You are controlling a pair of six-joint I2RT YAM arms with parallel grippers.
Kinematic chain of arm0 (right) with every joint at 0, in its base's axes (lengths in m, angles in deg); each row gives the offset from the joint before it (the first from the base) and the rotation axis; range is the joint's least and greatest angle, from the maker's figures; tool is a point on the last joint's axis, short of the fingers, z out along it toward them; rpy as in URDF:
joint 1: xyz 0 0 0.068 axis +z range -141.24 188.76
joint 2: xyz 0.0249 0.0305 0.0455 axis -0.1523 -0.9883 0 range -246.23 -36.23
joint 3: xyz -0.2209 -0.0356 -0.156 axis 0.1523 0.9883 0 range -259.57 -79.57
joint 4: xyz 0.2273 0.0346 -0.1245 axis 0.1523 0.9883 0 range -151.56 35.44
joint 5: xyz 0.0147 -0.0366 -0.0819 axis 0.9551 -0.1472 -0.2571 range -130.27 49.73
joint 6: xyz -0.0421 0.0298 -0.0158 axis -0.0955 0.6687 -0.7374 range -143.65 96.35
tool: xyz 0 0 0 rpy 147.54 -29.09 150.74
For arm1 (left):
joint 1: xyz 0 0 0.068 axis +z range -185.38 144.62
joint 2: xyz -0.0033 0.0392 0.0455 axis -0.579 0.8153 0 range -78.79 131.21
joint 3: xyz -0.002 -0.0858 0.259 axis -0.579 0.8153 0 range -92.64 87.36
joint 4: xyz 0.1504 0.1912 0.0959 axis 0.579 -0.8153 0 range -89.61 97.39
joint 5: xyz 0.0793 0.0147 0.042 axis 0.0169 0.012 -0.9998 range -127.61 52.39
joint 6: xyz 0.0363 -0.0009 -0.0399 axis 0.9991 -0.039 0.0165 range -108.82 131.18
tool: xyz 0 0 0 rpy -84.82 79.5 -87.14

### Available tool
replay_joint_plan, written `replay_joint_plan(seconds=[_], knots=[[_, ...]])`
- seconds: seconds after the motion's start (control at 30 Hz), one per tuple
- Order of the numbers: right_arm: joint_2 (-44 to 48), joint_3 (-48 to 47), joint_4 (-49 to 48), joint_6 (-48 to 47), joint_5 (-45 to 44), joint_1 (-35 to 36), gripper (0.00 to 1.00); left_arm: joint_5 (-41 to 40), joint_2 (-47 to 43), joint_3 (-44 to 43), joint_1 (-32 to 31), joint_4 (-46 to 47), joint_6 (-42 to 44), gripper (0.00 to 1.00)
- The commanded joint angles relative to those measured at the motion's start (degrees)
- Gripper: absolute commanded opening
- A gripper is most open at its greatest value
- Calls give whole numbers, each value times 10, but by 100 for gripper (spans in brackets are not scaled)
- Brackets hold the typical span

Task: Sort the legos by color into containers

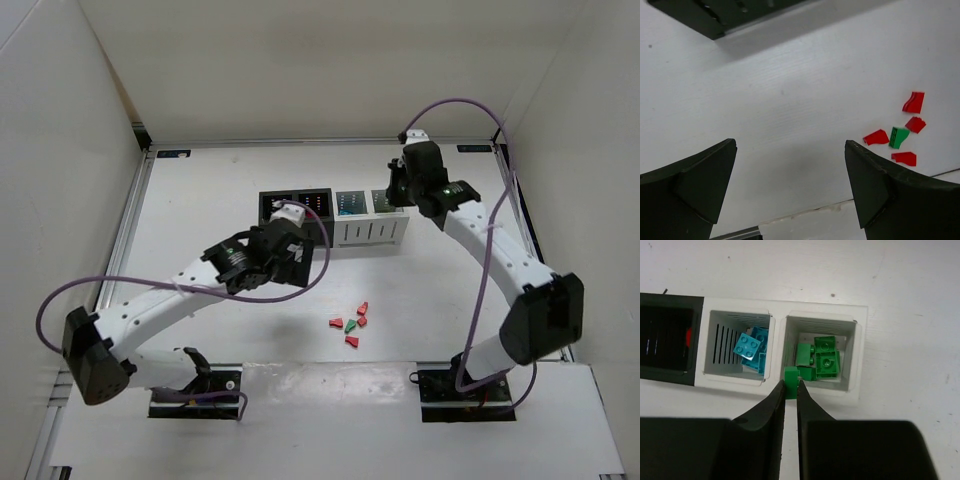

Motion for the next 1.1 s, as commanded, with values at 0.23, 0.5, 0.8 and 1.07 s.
replay_joint_plan(seconds=[0.23,0.5,0.8,1.07], knots=[[-56,-54,5,-26,27,-18,33,102,84,-39,-41,62,50,100],[4,-26,10,-19,-5,-5,46,120,112,-44,-69,76,63,99],[118,88,29,20,-54,0,48,195,211,-53,-109,128,131,89],[143,110,56,33,-70,-7,48,246,278,-55,-122,185,204,82]])
